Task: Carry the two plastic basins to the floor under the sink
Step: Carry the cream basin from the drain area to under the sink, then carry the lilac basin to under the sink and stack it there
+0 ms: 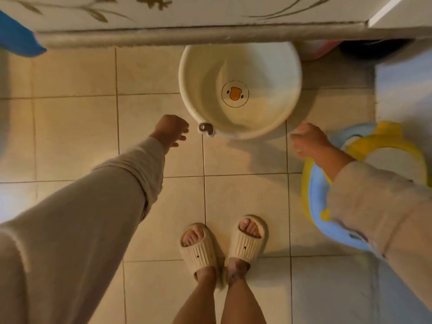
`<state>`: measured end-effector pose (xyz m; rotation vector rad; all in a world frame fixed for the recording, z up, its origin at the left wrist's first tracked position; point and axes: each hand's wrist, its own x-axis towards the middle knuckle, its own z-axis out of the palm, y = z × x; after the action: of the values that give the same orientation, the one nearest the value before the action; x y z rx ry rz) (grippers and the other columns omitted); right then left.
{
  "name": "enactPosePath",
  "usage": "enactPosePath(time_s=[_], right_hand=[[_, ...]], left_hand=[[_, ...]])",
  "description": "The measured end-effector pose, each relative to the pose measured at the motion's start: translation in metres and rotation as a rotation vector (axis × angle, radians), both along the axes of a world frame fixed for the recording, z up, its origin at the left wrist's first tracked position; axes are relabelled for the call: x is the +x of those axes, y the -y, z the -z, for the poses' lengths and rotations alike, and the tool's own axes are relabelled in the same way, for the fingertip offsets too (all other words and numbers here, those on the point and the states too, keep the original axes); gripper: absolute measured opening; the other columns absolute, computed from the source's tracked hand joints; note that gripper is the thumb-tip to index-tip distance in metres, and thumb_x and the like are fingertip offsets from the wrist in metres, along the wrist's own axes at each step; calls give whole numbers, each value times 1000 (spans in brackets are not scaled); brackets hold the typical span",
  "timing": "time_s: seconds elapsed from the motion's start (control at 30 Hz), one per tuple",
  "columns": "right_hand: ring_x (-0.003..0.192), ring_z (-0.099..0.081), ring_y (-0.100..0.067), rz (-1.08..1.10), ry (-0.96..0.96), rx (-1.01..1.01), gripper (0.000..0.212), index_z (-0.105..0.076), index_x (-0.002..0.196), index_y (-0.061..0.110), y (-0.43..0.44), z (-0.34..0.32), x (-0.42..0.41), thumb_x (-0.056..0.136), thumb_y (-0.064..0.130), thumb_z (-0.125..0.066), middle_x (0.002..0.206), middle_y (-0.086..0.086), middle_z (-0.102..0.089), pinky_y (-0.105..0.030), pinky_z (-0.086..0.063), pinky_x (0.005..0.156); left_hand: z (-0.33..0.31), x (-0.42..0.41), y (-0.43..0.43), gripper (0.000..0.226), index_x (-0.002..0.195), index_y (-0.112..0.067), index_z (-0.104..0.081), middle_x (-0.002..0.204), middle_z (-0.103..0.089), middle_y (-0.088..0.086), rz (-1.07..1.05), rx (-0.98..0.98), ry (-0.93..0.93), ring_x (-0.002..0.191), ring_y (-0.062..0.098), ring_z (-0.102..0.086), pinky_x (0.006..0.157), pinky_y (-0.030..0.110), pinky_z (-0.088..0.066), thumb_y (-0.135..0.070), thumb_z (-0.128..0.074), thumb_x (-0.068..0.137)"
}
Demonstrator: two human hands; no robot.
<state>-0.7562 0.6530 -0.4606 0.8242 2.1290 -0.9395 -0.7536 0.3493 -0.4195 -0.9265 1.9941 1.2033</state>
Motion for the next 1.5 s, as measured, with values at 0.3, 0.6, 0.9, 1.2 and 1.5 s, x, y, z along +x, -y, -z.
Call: enactPosePath(time_s=[0.3, 0.6, 0.9, 1.2, 1.5], right_hand=[[53, -56, -17, -71, 268, -152, 9, -60, 93, 11, 34, -267, 210, 89, 10, -51, 77, -8, -63, -25, -40, 46], [69, -62, -26, -61, 319, -80, 15, -64, 94, 6, 12, -430, 305, 91, 10, -50, 84, -16, -67, -31, -49, 61], [63, -53, -31, -232, 311, -48, 24, -54, 115, -8, -9, -442, 229, 94, 4, -46, 82, -24, -60, -33, -40, 53], [52, -46, -20, -676, 222, 15, 11, -56, 84, 4, 17, -441, 114, 90, 3, -46, 67, -11, -54, -23, -36, 52], [58, -49, -18, -1248, 274, -136, 13, -56, 93, 4, 173, -458, 136, 91, 0, -44, 73, -10, -55, -25, -40, 50]], left_hand=[[-232, 218, 28, 20, 109, -5, -55, 68, -66, 4, -132, 182, 440, 47, 14, -57, 49, 18, -39, -4, -40, 95], [-403, 336, 49, 12, 95, -5, -54, 88, -60, 15, -266, 180, 541, 62, 19, -51, 56, 24, -34, -7, -42, 94], [-458, 313, 54, 14, 97, -5, -57, 80, -61, 7, -918, 305, 118, 70, 22, -58, 66, 30, -46, -9, -44, 94], [-433, 393, -15, 12, 95, -6, -56, 72, -59, 6, -1226, 202, 156, 60, 20, -54, 57, 25, -39, -8, -44, 93], [-400, 507, -142, 11, 98, -5, -55, 81, -61, 11, -1742, 253, 316, 67, 24, -55, 66, 31, -46, -10, -47, 93]])
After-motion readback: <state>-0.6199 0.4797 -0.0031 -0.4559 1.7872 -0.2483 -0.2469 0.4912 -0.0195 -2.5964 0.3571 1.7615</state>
